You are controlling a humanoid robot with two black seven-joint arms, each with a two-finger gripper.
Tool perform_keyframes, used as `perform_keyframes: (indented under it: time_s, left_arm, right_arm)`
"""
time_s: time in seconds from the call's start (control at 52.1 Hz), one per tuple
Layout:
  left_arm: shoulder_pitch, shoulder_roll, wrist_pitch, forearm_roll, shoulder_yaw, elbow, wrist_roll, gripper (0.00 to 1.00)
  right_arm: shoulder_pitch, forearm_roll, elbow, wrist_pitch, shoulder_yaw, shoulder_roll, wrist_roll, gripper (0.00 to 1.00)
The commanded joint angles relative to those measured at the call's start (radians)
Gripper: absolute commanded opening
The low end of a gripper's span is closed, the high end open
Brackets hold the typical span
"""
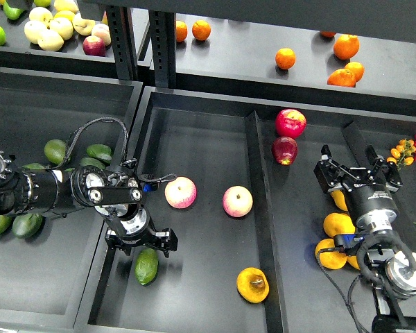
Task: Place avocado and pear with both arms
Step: 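Close the left gripper on the green avocado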
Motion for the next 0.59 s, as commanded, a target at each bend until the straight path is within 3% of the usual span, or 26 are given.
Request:
perform_keyframes:
  time_s: [0.0, 0.575]
  left_arm:
    - [0.018, -0.011, 0.000, 0.000, -0.008, 0.015, 0.000, 0.98]
    - [0.090, -0.019, 0.000, 0.039, -0.071, 0.071, 0.000, 0.87]
  right_arm:
    - [-0.004, 0.000, 0.000, 0.004, 0.000, 0.000, 0.001, 1.00]
    - [-0.007, 0.000, 0.000, 0.010, 0.000, 0.000, -0.001, 1.00]
